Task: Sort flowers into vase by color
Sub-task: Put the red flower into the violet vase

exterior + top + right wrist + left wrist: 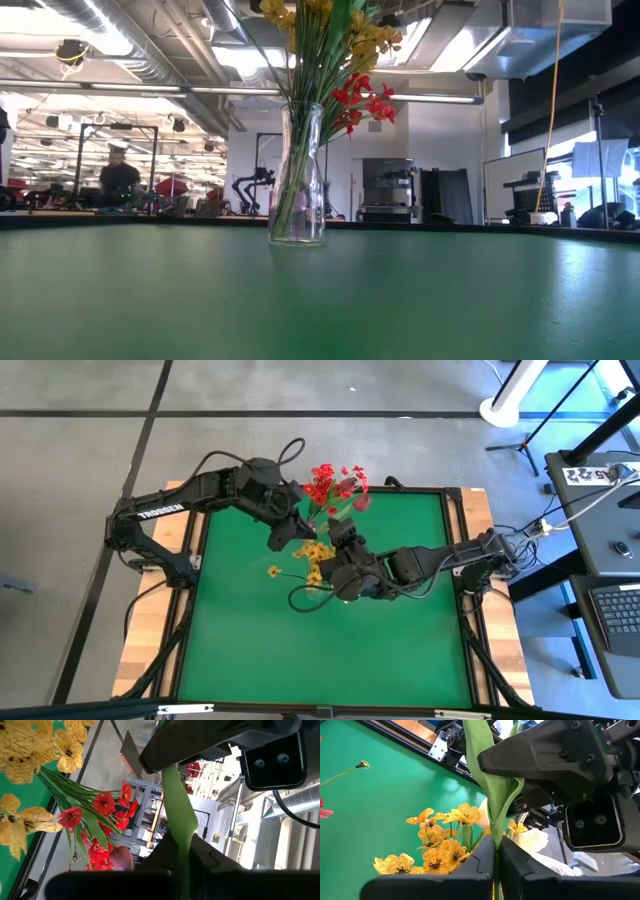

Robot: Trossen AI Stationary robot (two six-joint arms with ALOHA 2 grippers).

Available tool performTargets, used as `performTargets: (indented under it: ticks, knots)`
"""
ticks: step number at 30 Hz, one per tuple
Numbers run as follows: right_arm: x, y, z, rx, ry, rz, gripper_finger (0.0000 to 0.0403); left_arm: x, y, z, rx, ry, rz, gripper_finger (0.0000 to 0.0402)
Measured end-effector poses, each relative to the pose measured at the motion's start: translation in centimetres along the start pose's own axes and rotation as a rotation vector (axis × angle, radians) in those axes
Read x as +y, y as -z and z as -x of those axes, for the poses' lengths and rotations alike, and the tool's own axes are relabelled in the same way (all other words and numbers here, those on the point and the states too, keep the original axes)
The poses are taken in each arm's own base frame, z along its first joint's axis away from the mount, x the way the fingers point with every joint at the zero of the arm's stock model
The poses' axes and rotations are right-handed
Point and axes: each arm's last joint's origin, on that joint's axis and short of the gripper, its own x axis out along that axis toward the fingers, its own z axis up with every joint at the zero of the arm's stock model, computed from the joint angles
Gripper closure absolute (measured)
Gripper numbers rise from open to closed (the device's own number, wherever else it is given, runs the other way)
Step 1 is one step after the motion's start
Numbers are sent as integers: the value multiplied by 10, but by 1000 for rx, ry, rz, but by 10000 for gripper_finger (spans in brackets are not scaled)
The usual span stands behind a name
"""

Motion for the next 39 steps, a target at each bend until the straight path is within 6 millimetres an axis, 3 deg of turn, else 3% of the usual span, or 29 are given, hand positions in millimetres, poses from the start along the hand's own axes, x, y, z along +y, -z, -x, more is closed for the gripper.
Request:
performTargets:
  ticks: [5, 11, 14, 17, 23, 26, 30, 33, 39]
  knots:
    - [1, -5, 9, -66, -11, -14, 342, 1, 0, 0, -6, -22, -5, 398]
    - [5, -13, 36, -130, 1, -28, 243, 4, 0, 2, -34, -129, -20, 400]
    - [0, -8, 48, -133, 15, -143, 194, 7, -1, 12, -74, -222, -50, 400]
    - [-12, 15, 60, -174, -18, -324, 169, -1, -6, 33, -195, -257, -98, 400]
    - [-43, 78, 77, -315, -137, -659, 185, -39, -4, 99, -509, -314, -315, 401]
    - [-58, 110, 86, -436, -224, -817, 200, -45, 7, 117, -621, -344, -379, 401]
    - [-68, 141, 90, -592, -364, -965, 216, -35, 34, 110, -711, -352, -454, 401]
    - [-63, 153, 87, -708, -444, -1037, 224, -16, 59, 95, -810, -331, -501, 401]
    - [-18, 151, 61, -916, -563, -1119, 233, 24, 107, 66, -1017, -252, -612, 401]
